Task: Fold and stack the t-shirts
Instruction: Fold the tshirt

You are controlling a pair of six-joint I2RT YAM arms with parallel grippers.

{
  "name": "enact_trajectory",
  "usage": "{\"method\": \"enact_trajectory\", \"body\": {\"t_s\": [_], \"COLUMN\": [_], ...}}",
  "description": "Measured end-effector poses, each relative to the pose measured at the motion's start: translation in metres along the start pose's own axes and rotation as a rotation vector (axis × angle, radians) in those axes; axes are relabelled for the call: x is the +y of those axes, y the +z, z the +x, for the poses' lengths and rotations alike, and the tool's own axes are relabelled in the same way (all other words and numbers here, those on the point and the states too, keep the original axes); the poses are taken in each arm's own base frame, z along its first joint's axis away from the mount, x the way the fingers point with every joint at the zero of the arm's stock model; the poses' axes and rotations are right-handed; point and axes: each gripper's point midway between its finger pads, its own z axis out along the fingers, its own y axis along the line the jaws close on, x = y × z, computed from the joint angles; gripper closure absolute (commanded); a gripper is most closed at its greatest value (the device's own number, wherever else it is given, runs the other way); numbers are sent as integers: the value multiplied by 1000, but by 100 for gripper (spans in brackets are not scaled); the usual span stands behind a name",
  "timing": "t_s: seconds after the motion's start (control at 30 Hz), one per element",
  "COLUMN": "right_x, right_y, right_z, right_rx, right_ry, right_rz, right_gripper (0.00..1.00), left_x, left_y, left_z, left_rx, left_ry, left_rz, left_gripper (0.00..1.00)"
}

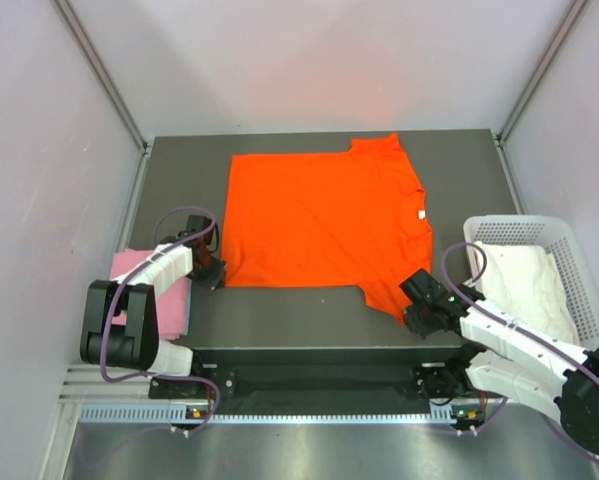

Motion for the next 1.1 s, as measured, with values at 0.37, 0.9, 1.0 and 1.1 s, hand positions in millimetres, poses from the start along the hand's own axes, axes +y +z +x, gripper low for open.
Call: {"method": "enact_trajectory", "body": {"t_s": [0.37,0.9,1.0,1.1], "right_x": [0,44,86,128], "right_y": [-22,-72,-80,-85], "right_z": [-19,-35,-41,-56], "right_rx": [-50,-120,-156,-199], "right_ry": [-87,-480,-569,-609], "right_rz": [-112,-190,-208,-242], "right_gripper": [100,100,100,100], "left_x": [9,40,30,11], "left_y": [-19,-38,-43,-49], "left_z": [-6,0,-6,-15], "left_rx": [-44,-60,-64,-74], "left_ry": [16,113,175,241], "left_rz": [14,13,18,50], "left_gripper": [100,100,100,100]}}
